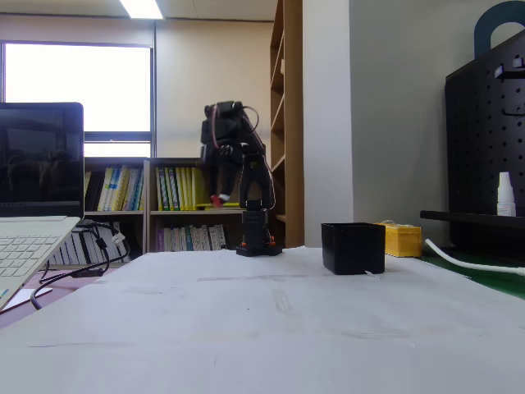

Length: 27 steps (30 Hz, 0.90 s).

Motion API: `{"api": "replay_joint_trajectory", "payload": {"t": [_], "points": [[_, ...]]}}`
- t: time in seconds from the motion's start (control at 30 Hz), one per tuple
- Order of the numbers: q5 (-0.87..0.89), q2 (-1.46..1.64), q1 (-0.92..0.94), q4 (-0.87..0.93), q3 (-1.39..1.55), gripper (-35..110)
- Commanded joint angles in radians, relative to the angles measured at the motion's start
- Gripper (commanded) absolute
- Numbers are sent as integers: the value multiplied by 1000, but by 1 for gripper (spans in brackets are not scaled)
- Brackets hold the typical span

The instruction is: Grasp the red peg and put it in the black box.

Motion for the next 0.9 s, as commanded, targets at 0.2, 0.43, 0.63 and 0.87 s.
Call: {"api": "replay_joint_trajectory", "payload": {"t": [0.2,0.43,0.63,0.87], "points": [[163,-61,-367,86,74,0],[281,6,-663,86,81,0],[364,8,-848,71,-15,0],[457,80,-942,-34,-64,0]]}}
